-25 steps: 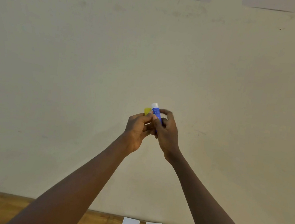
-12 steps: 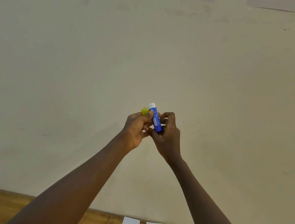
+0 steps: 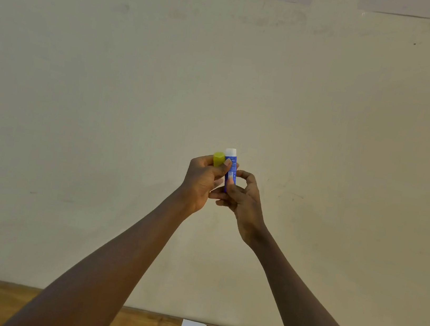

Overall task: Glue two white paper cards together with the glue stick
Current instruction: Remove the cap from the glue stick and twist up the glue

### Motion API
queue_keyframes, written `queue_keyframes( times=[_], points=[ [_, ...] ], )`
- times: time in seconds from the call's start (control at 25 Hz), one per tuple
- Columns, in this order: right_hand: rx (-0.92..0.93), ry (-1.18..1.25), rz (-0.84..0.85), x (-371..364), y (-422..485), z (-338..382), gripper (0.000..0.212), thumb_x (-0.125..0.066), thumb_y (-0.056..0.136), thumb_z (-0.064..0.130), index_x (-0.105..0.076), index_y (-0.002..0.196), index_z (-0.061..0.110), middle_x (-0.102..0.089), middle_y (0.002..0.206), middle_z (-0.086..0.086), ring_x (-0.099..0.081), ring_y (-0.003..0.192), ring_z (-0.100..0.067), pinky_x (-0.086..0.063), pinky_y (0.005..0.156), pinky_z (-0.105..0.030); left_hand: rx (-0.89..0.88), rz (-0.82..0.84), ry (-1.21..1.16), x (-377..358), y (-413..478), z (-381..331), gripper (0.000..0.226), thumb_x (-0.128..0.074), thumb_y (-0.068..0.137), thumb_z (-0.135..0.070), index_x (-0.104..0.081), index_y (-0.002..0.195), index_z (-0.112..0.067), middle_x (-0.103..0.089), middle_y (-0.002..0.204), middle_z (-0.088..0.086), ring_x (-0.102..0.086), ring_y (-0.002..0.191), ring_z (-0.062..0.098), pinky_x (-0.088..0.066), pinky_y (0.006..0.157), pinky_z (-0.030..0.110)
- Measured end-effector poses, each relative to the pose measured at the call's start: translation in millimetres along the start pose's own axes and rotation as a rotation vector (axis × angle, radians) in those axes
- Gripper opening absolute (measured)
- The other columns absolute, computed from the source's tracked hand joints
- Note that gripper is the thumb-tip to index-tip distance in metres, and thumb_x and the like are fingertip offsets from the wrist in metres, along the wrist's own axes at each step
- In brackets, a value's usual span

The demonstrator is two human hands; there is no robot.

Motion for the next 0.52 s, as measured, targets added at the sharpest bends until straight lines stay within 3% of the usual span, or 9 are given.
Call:
queue_keyframes(
  times=[0.08, 0.16, 0.24, 0.32, 0.44, 0.52],
  points=[
    [0.009, -0.003, 0.004, -0.1, -1.3, 1.1, 0.023, -0.042, 0.093, 0.019, -0.027, 0.112, 0.018, -0.064, 0.071, -0.005, -0.062, 0.052, -0.009, -0.045, 0.049, -0.014, 0.008, 0.018, 0.030, -0.9, 0.1, -2.4, 0.012, -0.053, 0.088, -0.013, -0.062, 0.081, -0.017, -0.066, 0.090, 0.004, -0.059, 0.094, 0.027, -0.047, 0.090, 0.048],
    [0.097, -0.133, -0.086, 2.4, -2.7, 6.7, 0.029, -0.051, 0.089, 0.023, -0.026, 0.104, 0.022, -0.062, 0.071, -0.002, -0.057, 0.048, -0.009, -0.041, 0.047, -0.015, -0.010, 0.007, 0.036, -1.6, 1.9, -4.4, 0.010, -0.052, 0.088, -0.015, -0.062, 0.086, -0.015, -0.065, 0.098, 0.006, -0.059, 0.097, 0.025, -0.041, 0.098, 0.053],
    [0.219, -0.368, -0.272, 8.4, -4.7, 15.7, 0.041, -0.068, 0.077, 0.024, -0.036, 0.102, 0.015, -0.061, 0.076, -0.005, -0.055, 0.052, -0.012, -0.045, 0.049, -0.016, -0.025, -0.022, 0.011, -3.3, 2.6, -5.4, 0.012, -0.052, 0.088, -0.016, -0.061, 0.094, -0.012, -0.064, 0.102, 0.007, -0.059, 0.098, 0.022, -0.036, 0.104, 0.054],
    [0.285, -0.520, -0.360, 8.2, -6.2, 21.2, 0.040, -0.070, 0.074, 0.020, -0.047, 0.101, 0.003, -0.064, 0.084, -0.015, -0.056, 0.053, -0.018, -0.047, 0.051, -0.014, -0.032, -0.043, -0.022, -4.8, 3.2, -6.1, 0.013, -0.052, 0.088, -0.016, -0.059, 0.097, -0.011, -0.063, 0.102, 0.007, -0.060, 0.096, 0.021, -0.034, 0.106, 0.054],
    [0.207, -0.311, -0.242, 4.5, -4.6, 17.2, 0.033, -0.054, 0.087, 0.015, -0.041, 0.115, 0.002, -0.067, 0.085, -0.019, -0.057, 0.046, -0.010, -0.043, 0.045, -0.007, -0.027, -0.050, -0.016, -4.8, 4.1, -7.2, 0.010, -0.052, 0.088, -0.017, -0.060, 0.093, -0.013, -0.063, 0.102, 0.007, -0.059, 0.098, 0.024, -0.028, 0.108, 0.057],
    [0.127, -0.111, -0.138, 4.3, -3.6, 11.5, 0.036, -0.042, 0.093, 0.017, -0.030, 0.126, 0.011, -0.065, 0.075, -0.010, -0.058, 0.043, -0.007, -0.042, 0.046, -0.009, -0.016, -0.061, 0.028, -3.5, 4.4, -6.3, 0.010, -0.051, 0.088, -0.018, -0.058, 0.094, -0.013, -0.063, 0.103, 0.005, -0.058, 0.101, 0.026, -0.024, 0.107, 0.055]
  ],
)
Point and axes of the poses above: each hand's wrist, its own y-axis towards the middle knuckle, its own x-axis out of the back of the hand, z = x × y, the point moved 6 cm from there along y, towards the middle knuckle
